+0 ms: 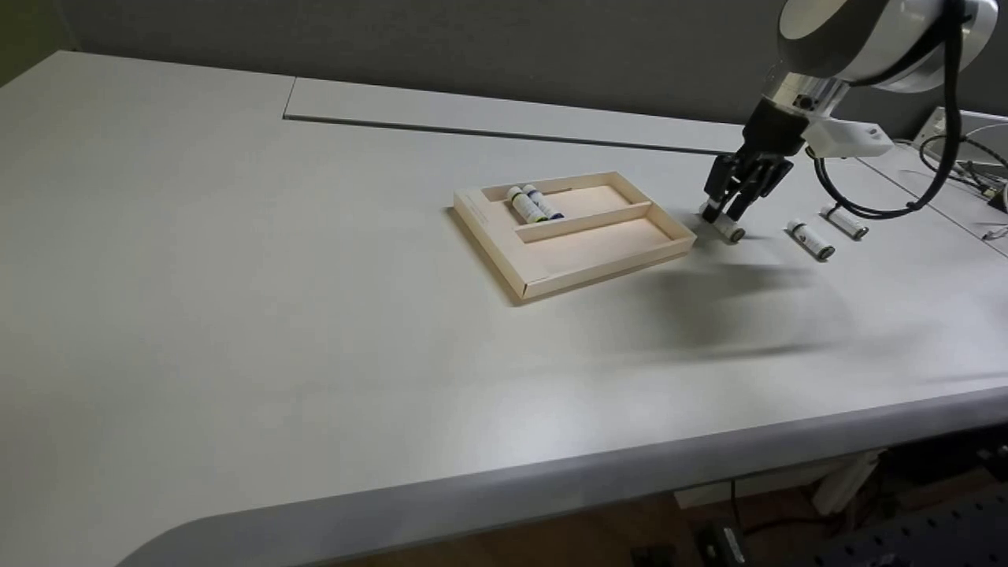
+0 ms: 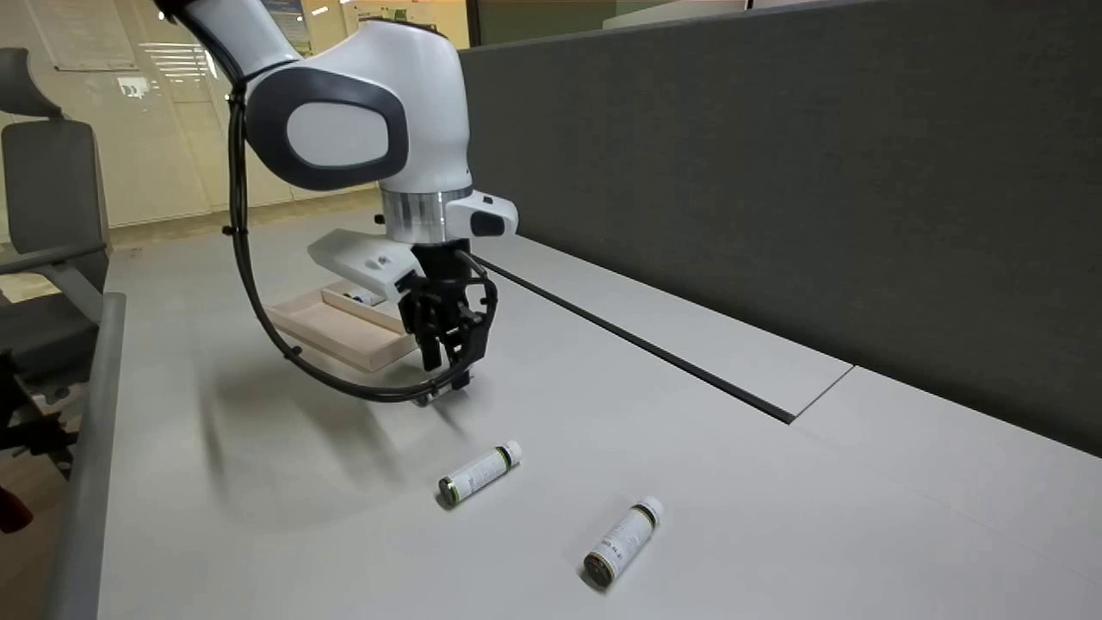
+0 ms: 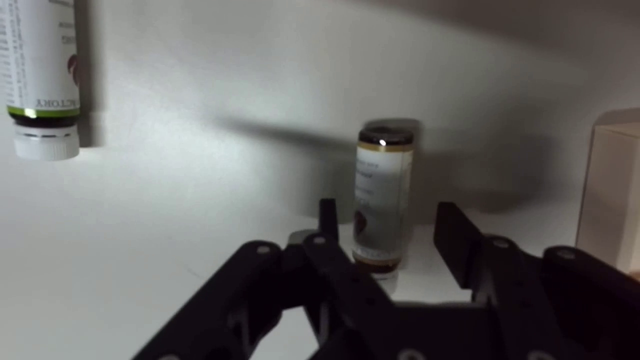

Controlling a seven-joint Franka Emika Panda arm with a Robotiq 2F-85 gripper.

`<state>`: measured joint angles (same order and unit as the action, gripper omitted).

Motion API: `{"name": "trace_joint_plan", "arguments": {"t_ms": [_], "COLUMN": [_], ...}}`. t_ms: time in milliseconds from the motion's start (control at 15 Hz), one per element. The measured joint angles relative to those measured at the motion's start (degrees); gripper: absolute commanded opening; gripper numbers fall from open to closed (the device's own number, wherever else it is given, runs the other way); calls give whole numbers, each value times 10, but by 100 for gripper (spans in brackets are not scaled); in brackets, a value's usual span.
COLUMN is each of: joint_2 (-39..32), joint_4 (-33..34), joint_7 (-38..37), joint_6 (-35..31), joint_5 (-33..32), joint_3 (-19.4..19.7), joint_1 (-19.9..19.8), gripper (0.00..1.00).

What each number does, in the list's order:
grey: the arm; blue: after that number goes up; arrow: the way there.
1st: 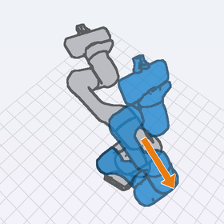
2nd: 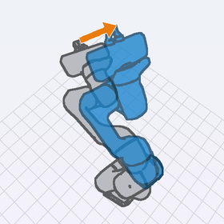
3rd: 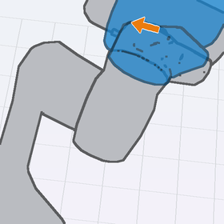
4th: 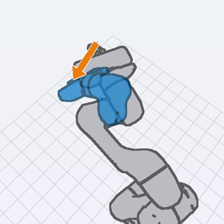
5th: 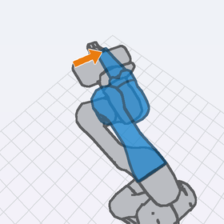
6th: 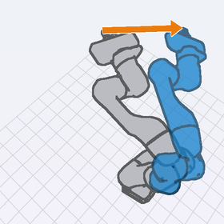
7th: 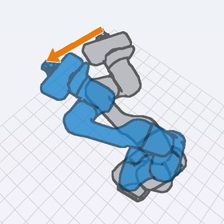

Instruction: Take the right bottle from the box and put it on the table

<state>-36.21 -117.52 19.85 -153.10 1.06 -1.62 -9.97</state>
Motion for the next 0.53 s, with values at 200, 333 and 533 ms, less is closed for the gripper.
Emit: {"name": "trace_joint_plan", "arguments": {"t_ms": [200,333,533], "joint_2": [38,72,115], "joint_4": [0,-2,-7], "joint_7": [-3,-4,-4], "joint_6": [34,65,107], "joint_5": [1,2,3], "joint_3": [-3,-7,-10], "joint_1": [5,8,10], "gripper": [100,94,100]}}
